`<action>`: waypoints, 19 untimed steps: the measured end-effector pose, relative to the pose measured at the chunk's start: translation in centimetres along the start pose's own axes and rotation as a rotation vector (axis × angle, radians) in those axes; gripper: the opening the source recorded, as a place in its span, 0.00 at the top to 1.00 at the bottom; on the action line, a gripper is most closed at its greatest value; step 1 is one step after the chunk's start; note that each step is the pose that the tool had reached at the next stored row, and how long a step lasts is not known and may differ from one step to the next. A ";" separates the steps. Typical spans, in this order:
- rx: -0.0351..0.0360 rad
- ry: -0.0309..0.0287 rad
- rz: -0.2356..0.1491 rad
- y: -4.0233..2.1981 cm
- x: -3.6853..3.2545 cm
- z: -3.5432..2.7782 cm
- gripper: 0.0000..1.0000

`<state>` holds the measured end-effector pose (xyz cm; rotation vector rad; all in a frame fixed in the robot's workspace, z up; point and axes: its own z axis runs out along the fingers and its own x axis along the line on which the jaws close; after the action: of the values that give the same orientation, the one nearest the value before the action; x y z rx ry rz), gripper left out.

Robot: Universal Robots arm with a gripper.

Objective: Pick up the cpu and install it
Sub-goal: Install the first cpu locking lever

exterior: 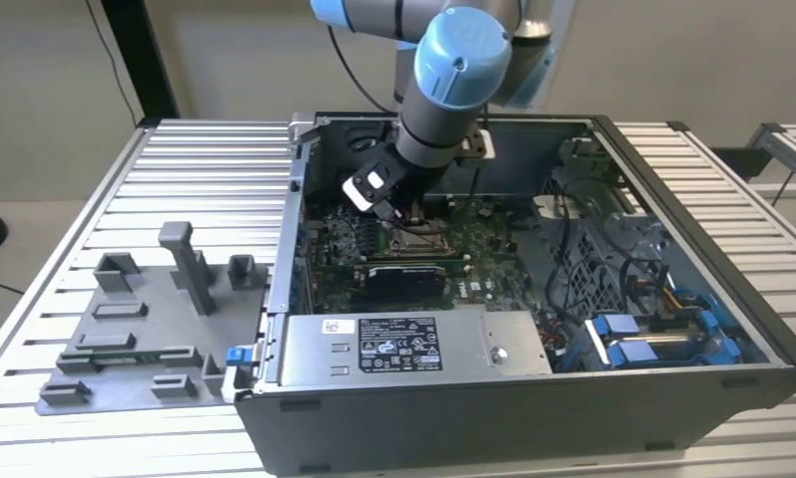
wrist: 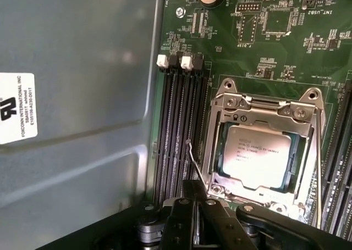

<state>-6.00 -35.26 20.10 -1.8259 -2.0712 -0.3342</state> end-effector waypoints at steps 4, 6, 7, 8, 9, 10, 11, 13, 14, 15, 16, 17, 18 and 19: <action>0.0001 0.0000 0.000 0.32 -0.10 0.11 1.00; 0.0001 -0.0001 0.000 0.48 -0.15 0.17 1.00; 0.0001 -0.0001 0.000 0.55 -0.18 0.20 1.00; 0.0001 -0.0001 0.000 0.63 -0.20 0.23 1.00; 0.0001 -0.0001 0.000 0.71 -0.23 0.26 1.00; 0.0000 -0.0001 0.000 0.77 -0.25 0.30 1.00; 0.0001 -0.0001 0.000 0.82 -0.27 0.33 1.00; 0.0001 -0.0002 0.000 0.94 -0.30 0.39 1.00; 0.0001 -0.0002 0.000 1.00 -0.31 0.42 1.00; 0.0002 -0.0002 0.000 1.05 -0.31 0.45 1.00; 0.0001 -0.0003 0.000 1.10 -0.31 0.48 1.00; 0.0001 -0.0001 0.000 1.14 -0.31 0.51 1.00; -0.0001 0.0001 0.000 1.20 -0.31 0.54 1.00; 0.0000 0.0002 0.000 1.25 -0.30 0.57 1.00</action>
<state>-4.80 -35.13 19.38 -1.8258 -2.0711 -0.3344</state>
